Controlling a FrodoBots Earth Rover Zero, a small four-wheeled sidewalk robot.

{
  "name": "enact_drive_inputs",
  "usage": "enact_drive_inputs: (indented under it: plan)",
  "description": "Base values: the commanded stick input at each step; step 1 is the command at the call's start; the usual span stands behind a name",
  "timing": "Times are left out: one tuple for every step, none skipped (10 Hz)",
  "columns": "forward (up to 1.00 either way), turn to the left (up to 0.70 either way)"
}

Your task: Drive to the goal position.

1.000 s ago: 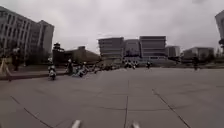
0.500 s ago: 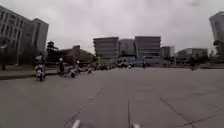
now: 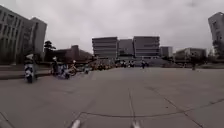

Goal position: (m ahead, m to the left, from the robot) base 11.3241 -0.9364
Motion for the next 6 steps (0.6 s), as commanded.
enact_drive_inputs:
  plan:
    - [1.0, -0.21]
    - [1.0, -0.22]
    - [1.0, -0.11]
    - [1.0, -0.01]
    - [1.0, -0.15]
    - [1.0, -0.08]
